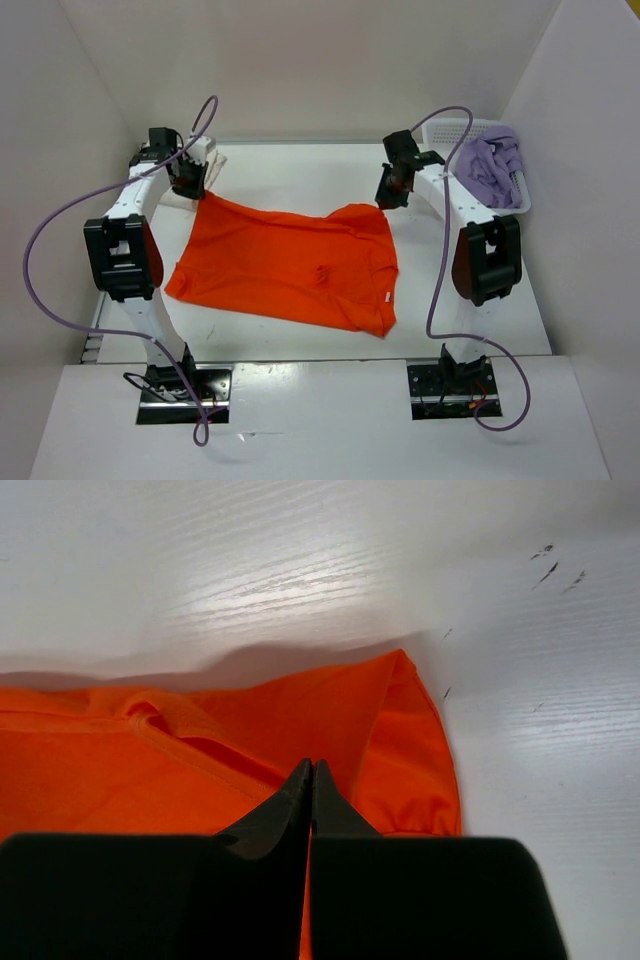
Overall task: Fold and stack the t-shirts
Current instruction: Fold the other side of the tshirt into a rectangle
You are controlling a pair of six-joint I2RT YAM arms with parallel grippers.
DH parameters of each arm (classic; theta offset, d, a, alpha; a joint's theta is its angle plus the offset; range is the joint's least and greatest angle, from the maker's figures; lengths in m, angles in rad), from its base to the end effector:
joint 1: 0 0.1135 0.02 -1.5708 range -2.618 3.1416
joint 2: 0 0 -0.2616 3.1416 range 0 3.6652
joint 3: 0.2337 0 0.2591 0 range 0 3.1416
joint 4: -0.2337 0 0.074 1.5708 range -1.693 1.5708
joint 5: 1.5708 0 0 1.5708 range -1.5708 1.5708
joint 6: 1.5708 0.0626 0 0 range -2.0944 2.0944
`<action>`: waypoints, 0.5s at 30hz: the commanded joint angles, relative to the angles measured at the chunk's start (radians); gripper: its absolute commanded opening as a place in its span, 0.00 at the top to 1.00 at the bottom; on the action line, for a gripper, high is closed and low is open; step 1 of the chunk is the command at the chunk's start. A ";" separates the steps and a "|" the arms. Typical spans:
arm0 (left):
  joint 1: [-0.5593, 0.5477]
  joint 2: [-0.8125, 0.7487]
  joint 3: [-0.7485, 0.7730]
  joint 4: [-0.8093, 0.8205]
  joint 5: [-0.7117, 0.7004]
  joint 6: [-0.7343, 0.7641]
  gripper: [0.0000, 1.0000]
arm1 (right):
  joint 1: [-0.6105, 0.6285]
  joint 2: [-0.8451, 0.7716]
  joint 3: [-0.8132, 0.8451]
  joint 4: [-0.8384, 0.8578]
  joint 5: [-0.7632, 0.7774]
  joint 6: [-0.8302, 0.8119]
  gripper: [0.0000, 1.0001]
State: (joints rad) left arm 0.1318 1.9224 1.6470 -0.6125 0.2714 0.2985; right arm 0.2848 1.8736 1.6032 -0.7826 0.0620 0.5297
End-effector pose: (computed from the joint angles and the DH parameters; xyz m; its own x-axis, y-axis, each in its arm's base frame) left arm 0.4520 0.0430 0.2441 -0.7229 0.1900 -0.6643 0.2654 0.9640 -0.0132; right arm 0.4085 0.1155 0.2351 -0.8464 0.2777 -0.4543 0.2048 0.9574 0.2036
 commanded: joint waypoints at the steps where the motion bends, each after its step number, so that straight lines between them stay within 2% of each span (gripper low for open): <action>1: -0.003 -0.023 -0.039 0.060 0.011 0.048 1.00 | 0.010 -0.073 -0.002 0.026 -0.025 -0.004 1.00; 7: -0.012 -0.144 -0.162 0.060 0.011 0.157 1.00 | 0.039 -0.189 -0.136 0.026 -0.067 0.021 1.00; 10: 0.000 -0.223 -0.190 -0.001 0.031 0.250 1.00 | 0.057 -0.267 -0.247 0.017 -0.085 0.067 1.00; 15: -0.012 -0.272 -0.379 -0.026 -0.041 0.358 1.00 | 0.114 -0.341 -0.442 0.040 -0.119 0.151 1.00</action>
State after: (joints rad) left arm 0.1253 1.6623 1.3605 -0.6064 0.2543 0.5518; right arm 0.3618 1.5677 1.2278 -0.7647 -0.0265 0.6147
